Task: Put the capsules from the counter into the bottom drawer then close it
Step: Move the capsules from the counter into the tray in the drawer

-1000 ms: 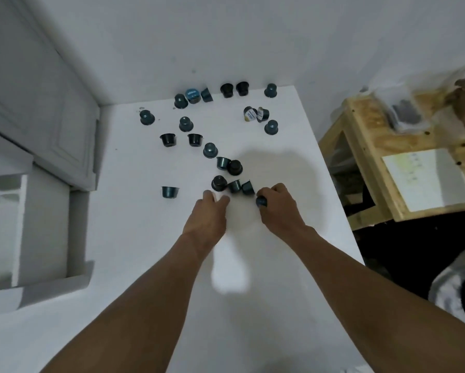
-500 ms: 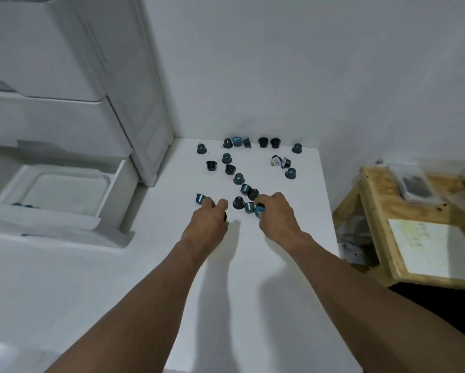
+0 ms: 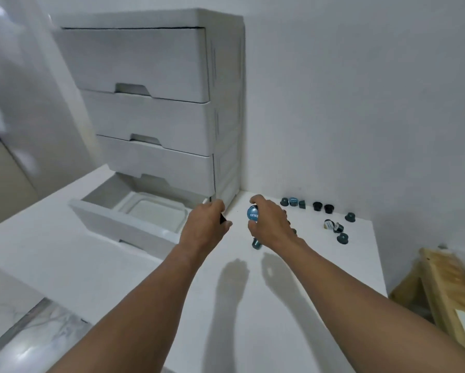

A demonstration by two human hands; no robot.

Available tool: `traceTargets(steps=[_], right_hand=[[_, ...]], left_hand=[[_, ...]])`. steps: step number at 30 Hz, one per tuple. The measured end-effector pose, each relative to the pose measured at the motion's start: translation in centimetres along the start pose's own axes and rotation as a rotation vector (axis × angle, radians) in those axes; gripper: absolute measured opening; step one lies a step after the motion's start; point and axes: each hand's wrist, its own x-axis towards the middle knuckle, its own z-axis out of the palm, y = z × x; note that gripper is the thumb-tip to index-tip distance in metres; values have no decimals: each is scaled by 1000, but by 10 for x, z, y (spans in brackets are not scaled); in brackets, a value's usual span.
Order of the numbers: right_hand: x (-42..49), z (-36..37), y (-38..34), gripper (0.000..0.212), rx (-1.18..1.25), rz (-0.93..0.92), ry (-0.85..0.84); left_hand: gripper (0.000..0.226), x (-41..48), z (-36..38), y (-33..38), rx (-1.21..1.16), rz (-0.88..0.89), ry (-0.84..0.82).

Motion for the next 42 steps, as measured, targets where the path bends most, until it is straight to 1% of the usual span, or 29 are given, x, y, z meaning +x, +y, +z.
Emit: traceTargets(steps=[3,5,7,10,15,21,28,32,36,40,42], right_hand=[[7,14,-34,26,4,-56,-1],[9,26,-58,19,-5,-94,-8],[10,40,-84,20,5,-124,-9],[13,65,-124,28,2,-165,4],[22,110,-195,24,2,-191,42],[40,146,-246,24,-9,-170,81],[94,175,-261,25,-45,-111,71],[142,195,-252,32,-22,-82,42],[185,220,-238,38,12,-11,-15],[210,243,-222,31,30,41,-39],[214,259,-210,33,46,74,-75]], left_hand=[[22,-3,-25,-28,-8,-23,44],[22,-6,-37,-52,8,-28,60],[28,-10,-51,-78,27,-25,65],[31,-14,-74,-117,20,-31,67],[33,-16,-112,-186,25,-20,76],[31,-3,-134,-253,4,-19,69],[28,43,-125,-299,-28,-13,27],[31,84,-109,-323,-46,0,-5],[37,127,-90,-350,-8,22,-115],[37,160,-66,-372,6,26,-195],[36,170,-52,-380,3,34,-253]])
